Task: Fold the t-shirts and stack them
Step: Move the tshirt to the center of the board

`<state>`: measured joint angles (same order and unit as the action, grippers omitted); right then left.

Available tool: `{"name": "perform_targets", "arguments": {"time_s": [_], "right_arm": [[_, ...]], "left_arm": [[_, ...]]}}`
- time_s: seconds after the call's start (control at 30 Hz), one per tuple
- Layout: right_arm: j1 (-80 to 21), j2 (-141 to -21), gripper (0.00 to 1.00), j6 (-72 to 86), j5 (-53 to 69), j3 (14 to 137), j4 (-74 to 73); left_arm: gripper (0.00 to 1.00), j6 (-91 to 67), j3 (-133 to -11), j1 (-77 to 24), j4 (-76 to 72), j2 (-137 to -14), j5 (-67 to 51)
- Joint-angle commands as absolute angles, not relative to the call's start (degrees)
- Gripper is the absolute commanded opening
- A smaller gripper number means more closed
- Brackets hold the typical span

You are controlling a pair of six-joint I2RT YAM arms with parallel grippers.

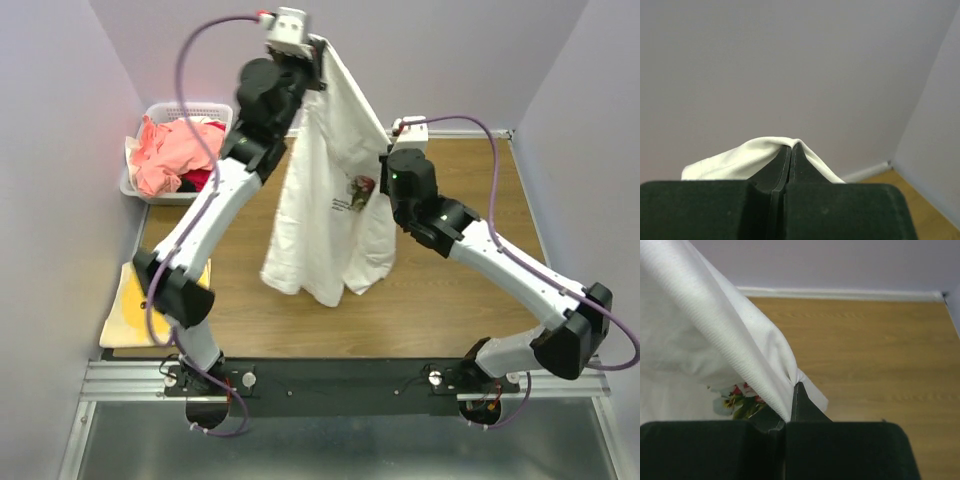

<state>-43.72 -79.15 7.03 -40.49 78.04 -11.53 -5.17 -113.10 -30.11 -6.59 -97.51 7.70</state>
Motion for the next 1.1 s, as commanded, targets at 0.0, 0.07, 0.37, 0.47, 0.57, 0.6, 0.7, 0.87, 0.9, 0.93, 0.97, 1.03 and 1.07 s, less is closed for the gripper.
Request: {"name": "perform_targets", "arguments": {"time_s": [0.0, 0.07, 0.37, 0.47, 0.57, 0.6, 0.7, 0.87, 0.9, 0.93, 0.97, 1.03, 1.07], "right_arm": [[-40.70, -79.11, 0.01, 19.76, -57.73, 65.61, -12.48], [-40.25, -78.66, 0.01, 23.98, -59.49, 62.33, -13.27], [-34.90, -78.13, 0.01, 42.17, -68.55, 57.83, -27.67], [-31.83, -78.66, 0.01, 47.27, -68.73, 57.13, -31.98], [-28.66, -79.36, 0.01, 52.72, -66.89, 56.51, -36.55], [-28.04, -79.80, 0.01, 54.13, -66.62, 55.82, -38.22], [-25.85, -80.33, 0.01, 57.47, -64.43, 54.67, -40.24], [-22.41, -83.05, 0.01, 60.73, -61.00, 54.40, -42.10], [-22.24, -83.40, 0.01, 61.08, -60.56, 54.32, -42.19], [-22.06, -83.84, 0.01, 61.52, -59.69, 54.32, -42.19], [-21.89, -84.63, 0.01, 61.70, -59.24, 54.32, -42.27], [-21.97, -85.25, 0.01, 62.14, -58.28, 54.49, -42.36], [-21.97, -86.04, 0.01, 62.14, -58.01, 54.67, -42.36]], "left_arm": [[0.00, -12.91, -115.57, -30.67, -6.60, -107.91, 0.28], [0.00, -14.67, -116.19, -31.81, -4.94, -113.88, -2.98], [0.16, -15.39, -125.06, -32.87, 7.11, -132.53, -2.73], [0.41, -13.80, -127.09, -32.87, 11.05, -133.68, -0.53], [0.56, -12.75, -126.39, -32.70, 14.49, -131.93, 3.51], [0.58, -12.48, -125.43, -32.61, 14.68, -130.97, 5.08], [0.61, -12.04, -120.51, -32.08, 15.47, -126.14, 7.20], [0.61, -12.83, -112.51, -31.11, 20.20, -118.92, 7.47], [0.61, -13.27, -110.93, -31.11, 20.82, -117.96, 6.34], [0.61, -13.79, -107.09, -31.11, 21.44, -116.12, 5.46], [0.61, -15.02, -104.88, -31.11, 22.05, -115.23, 4.49], [0.61, -16.52, -97.69, -31.11, 21.62, -113.04, 1.15], [0.61, -17.05, -95.82, -31.11, 21.36, -112.68, 0.27]]}}
